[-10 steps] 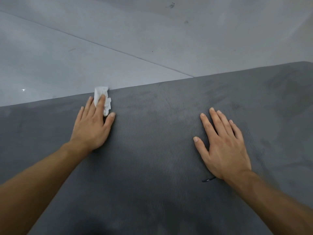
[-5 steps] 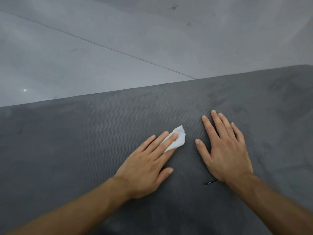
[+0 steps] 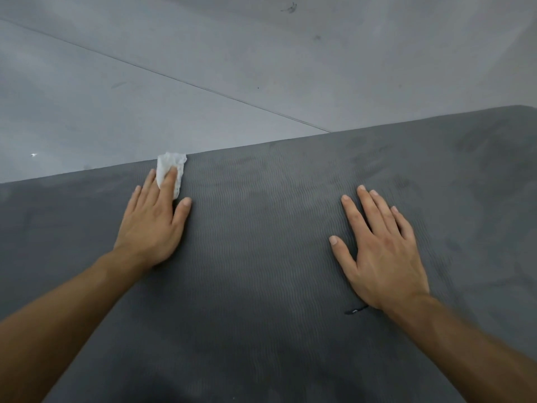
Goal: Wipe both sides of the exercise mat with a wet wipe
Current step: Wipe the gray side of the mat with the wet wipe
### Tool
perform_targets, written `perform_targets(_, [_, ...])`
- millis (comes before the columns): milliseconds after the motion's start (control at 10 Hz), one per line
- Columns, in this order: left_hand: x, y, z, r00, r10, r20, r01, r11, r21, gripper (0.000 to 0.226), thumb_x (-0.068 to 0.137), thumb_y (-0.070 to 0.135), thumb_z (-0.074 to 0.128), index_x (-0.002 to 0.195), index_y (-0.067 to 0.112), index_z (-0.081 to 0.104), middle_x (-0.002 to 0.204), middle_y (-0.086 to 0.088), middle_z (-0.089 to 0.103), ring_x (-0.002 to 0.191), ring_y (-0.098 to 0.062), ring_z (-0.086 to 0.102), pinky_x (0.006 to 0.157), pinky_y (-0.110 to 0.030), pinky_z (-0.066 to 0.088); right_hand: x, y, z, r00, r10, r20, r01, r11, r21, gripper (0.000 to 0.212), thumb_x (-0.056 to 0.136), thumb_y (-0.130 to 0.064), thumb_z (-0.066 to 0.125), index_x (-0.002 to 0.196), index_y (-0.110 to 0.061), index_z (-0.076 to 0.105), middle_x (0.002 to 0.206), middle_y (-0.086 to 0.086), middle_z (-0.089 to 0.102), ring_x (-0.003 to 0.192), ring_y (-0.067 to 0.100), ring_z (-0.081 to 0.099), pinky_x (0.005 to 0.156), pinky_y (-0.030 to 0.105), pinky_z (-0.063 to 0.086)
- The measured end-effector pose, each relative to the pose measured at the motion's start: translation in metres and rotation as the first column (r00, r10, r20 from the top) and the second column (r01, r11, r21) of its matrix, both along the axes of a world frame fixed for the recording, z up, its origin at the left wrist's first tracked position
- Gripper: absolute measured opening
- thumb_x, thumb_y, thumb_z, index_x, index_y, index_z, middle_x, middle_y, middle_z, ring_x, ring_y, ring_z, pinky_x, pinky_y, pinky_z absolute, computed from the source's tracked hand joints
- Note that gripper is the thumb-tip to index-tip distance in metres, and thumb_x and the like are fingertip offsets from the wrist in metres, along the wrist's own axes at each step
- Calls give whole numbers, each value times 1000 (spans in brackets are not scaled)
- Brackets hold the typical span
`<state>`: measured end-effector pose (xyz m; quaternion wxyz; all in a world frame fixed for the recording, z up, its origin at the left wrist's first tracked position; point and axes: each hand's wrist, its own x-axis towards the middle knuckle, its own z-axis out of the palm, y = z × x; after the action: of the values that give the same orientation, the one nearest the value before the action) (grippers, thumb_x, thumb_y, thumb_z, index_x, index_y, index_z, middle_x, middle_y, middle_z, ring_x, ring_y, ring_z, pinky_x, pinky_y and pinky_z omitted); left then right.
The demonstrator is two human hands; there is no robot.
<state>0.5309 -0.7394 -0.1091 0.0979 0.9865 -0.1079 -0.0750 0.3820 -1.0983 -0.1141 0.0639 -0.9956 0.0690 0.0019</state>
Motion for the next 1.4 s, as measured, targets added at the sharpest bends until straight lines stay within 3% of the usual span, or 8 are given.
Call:
perform_targets(300, [-15, -80, -1, 979, -204, 2, 204, 979, -4, 77, 102, 59, 13, 166, 19, -5, 173, 1, -11, 158, -13, -14, 128, -35, -5, 0, 0, 1, 1000, 2, 5, -2, 1000, 5, 73, 102, -61, 25, 164, -21, 27, 172, 6, 19, 160, 21, 13, 128, 49, 17])
perform_targets(500, [-82, -123, 7, 827, -559, -49, 561, 825, 58, 76, 106, 58, 19, 166, 14, 1, 173, -3, -12, 158, -15, -16, 130, -41, 3, 0, 1, 1, 1000, -5, 10, 5, 1000, -1, 73, 102, -60, 26, 164, -21, 28, 172, 6, 20, 159, 21, 14, 128, 49, 18])
perform_targets(700, [-123, -105, 6, 725, -689, -15, 685, 718, 121, 71, 109, 51, 31, 165, 11, 15, 174, -2, -4, 160, -18, -4, 127, -41, 8, -1, 0, 0, 1000, -1, 15, 1, 1000, 8, 72, 102, -59, 26, 163, -21, 28, 172, 6, 19, 159, 20, 14, 128, 48, 17])
perform_targets(800, [-109, -82, 5, 757, -654, -1, 652, 754, 81, 69, 108, 49, 32, 166, 17, 12, 174, 1, 3, 160, -16, 2, 127, -40, 8, -1, 0, 1, 1000, -2, 5, 2, 1000, 9, 72, 102, -60, 25, 164, -22, 27, 172, 5, 18, 160, 20, 12, 128, 48, 16])
perform_targets(1000, [-37, -10, -1, 963, -267, 24, 265, 961, 76, 73, 104, 61, 15, 166, 22, 13, 170, -8, 23, 159, -15, 9, 127, -32, -1, -1, 0, 1, 1000, 0, -4, 0, 1000, 13, 72, 103, -61, 25, 164, -22, 26, 172, 5, 17, 160, 20, 11, 129, 49, 16])
perform_targets(1100, [-9, 12, 1, 992, -123, 15, 121, 988, 92, 79, 100, 65, 12, 166, 21, 11, 171, -8, 19, 159, -18, 8, 128, -36, 1, 0, 0, 1, 1000, -2, 10, 2, 1000, 18, 72, 103, -60, 26, 164, -21, 27, 172, 5, 19, 160, 20, 12, 128, 49, 17])
perform_targets(1300, [11, -14, 3, 991, -131, 26, 131, 991, 17, 74, 101, 60, 17, 166, 28, -1, 174, -1, 2, 160, -16, 0, 129, -41, 6, 0, 0, 0, 1000, 0, 9, 0, 1000, 14, 72, 103, -60, 26, 164, -21, 27, 172, 6, 19, 160, 21, 13, 128, 50, 18])
perform_targets(1400, [7, -56, -3, 985, -170, 13, 170, 985, -22, 73, 104, 53, 19, 166, 19, 1, 174, -1, -4, 159, -14, -8, 129, -39, 2, 0, 0, 1, 1000, 1, 7, -1, 1000, 13, 72, 103, -60, 26, 164, -21, 27, 172, 6, 19, 160, 21, 13, 128, 49, 17])
